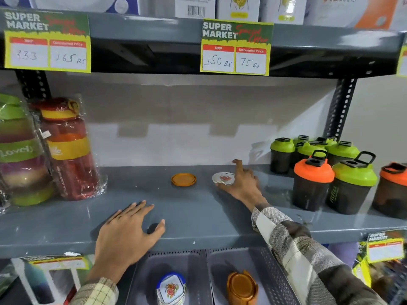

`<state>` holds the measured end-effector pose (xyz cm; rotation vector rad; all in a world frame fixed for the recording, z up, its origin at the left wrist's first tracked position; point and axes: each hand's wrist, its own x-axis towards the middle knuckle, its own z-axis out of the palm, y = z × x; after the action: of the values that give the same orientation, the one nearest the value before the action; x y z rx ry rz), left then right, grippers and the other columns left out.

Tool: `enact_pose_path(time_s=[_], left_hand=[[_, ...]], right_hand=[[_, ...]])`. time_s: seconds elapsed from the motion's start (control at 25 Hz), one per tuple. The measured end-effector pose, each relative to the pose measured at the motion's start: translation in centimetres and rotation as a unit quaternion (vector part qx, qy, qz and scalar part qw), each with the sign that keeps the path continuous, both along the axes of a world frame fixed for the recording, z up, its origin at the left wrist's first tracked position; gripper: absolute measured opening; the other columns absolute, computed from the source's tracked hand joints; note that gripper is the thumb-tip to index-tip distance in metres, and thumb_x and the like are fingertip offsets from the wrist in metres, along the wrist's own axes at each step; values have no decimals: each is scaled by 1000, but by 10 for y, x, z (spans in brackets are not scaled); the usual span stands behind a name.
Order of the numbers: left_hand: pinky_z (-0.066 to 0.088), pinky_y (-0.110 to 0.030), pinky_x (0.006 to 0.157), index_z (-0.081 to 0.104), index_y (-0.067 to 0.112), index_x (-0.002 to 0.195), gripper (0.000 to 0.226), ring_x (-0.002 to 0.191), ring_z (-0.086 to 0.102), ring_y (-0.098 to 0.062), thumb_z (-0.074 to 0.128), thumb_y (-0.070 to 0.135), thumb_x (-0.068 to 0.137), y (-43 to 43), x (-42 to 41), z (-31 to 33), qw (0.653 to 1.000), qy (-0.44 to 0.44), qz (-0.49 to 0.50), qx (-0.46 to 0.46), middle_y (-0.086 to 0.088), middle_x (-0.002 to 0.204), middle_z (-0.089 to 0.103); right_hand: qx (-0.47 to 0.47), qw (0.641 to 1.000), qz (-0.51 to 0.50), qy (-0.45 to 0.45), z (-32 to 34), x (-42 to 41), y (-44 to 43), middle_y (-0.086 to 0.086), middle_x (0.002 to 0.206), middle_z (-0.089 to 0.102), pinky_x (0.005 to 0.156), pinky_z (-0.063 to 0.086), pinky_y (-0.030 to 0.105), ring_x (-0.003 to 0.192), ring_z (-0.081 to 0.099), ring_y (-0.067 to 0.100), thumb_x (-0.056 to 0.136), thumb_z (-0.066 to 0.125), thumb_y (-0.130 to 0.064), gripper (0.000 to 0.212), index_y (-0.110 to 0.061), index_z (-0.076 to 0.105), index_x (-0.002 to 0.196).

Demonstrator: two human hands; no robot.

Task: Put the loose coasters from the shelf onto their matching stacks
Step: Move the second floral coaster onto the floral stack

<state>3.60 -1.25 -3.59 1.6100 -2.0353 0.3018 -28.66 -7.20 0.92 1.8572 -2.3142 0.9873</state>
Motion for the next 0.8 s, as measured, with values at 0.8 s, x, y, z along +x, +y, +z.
enact_pose_path(time_s=[0.8], left_hand=[[39, -32, 107, 62, 36, 129, 72, 131, 49, -7, 34, 75, 76, 3, -1, 4, 1000, -2, 2, -9, 15, 140, 55]], right_hand=[[-171, 984, 47, 4, 15, 12, 25, -1, 107, 56, 84, 26, 37, 108, 53, 28, 63, 82, -65, 85, -20, 32, 115]])
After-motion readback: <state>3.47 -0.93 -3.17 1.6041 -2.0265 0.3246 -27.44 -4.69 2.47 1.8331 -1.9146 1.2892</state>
